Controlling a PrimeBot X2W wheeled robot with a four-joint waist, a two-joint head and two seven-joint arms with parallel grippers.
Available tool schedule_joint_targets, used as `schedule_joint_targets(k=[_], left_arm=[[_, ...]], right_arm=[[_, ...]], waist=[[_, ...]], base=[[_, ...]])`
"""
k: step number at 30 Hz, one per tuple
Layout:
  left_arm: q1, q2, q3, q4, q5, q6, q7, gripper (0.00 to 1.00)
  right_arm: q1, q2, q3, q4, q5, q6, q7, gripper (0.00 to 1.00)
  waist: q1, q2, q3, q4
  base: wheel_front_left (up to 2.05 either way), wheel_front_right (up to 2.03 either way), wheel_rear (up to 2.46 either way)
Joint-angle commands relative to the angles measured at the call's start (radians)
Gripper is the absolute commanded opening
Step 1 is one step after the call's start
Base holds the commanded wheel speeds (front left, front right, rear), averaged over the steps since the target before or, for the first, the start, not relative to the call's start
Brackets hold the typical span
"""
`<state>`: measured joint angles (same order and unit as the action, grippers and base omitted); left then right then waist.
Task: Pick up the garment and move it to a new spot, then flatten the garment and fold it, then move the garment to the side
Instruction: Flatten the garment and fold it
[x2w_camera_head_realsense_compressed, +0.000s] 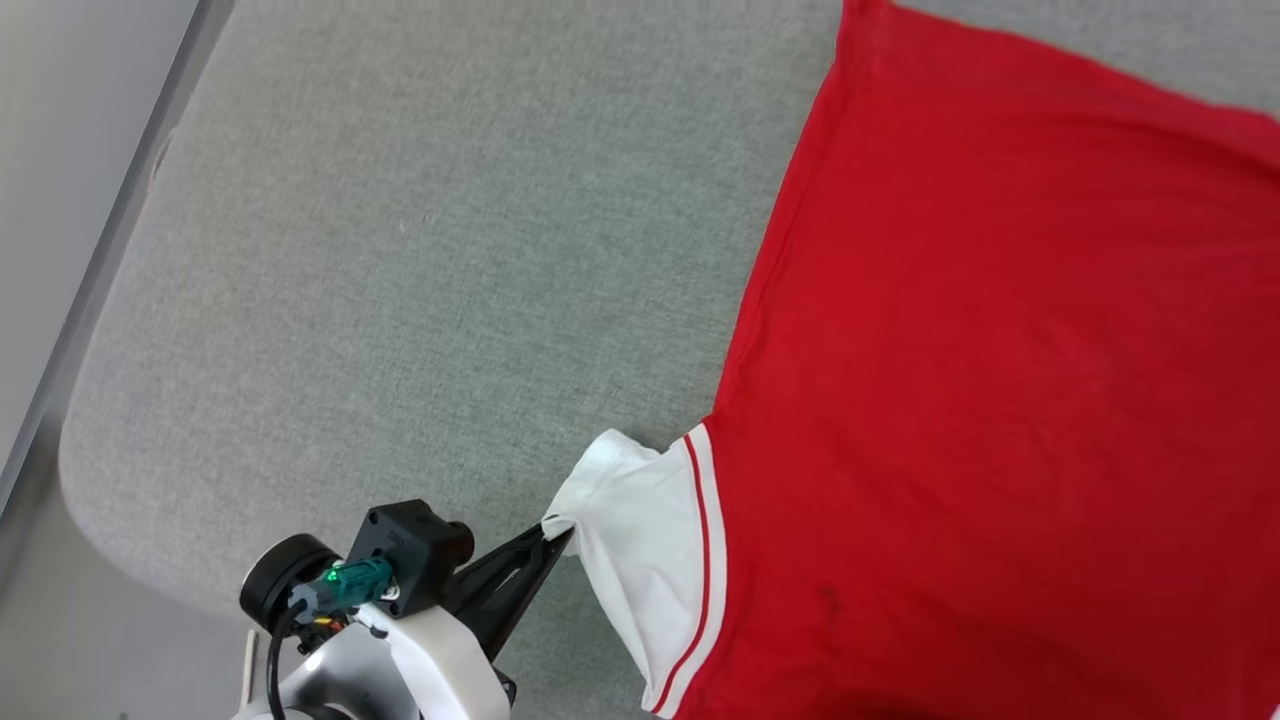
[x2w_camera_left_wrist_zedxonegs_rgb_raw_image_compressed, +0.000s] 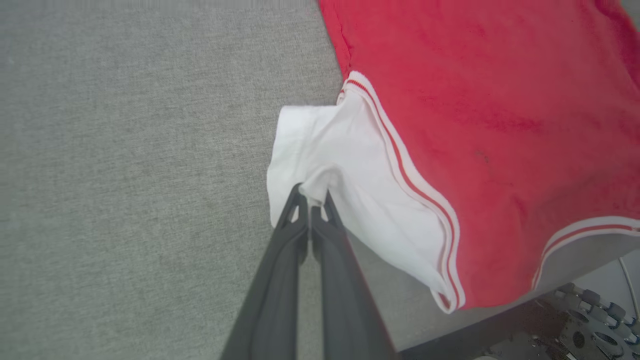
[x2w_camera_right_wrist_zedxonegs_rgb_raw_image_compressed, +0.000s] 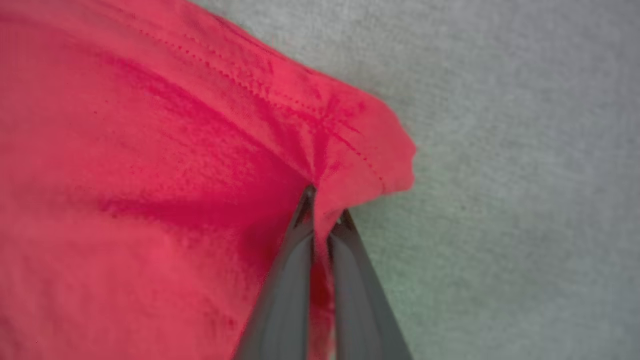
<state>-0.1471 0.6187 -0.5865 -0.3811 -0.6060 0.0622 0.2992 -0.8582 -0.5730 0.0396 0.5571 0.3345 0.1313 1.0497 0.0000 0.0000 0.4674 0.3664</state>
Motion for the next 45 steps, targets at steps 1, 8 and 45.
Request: schedule_joint_targets(k=[1,8,45], left_arm=[[0.012,0.001,0.005,0.005,-0.005,0.007,0.001,0.0],[0.042,0.006,0.019,0.036,-0.021,0.034,-0.003,0.0],[0.15,-0.034,0.037,0.057,-0.058,0.13,-0.077,0.0]], right_arm=[[0.065,0.009,0.006,0.031,0.008,-0.001,0.0,0.0],[0.175,0.052,0.018,0.046,0.062,-0.001,-0.056,0.0],[0.766,0.044,-0.112,-0.471,0.279,-0.001,0.016,1.0]], waist=[[0.0,0.0,-0.048,-0.037],[0.0,0.0,-0.167,-0.121],[0.0,0.0,-0.363,-0.271]], base=[[0.0,0.0,0.0],[0.0,0.0,0.0],[0.0,0.0,0.0]])
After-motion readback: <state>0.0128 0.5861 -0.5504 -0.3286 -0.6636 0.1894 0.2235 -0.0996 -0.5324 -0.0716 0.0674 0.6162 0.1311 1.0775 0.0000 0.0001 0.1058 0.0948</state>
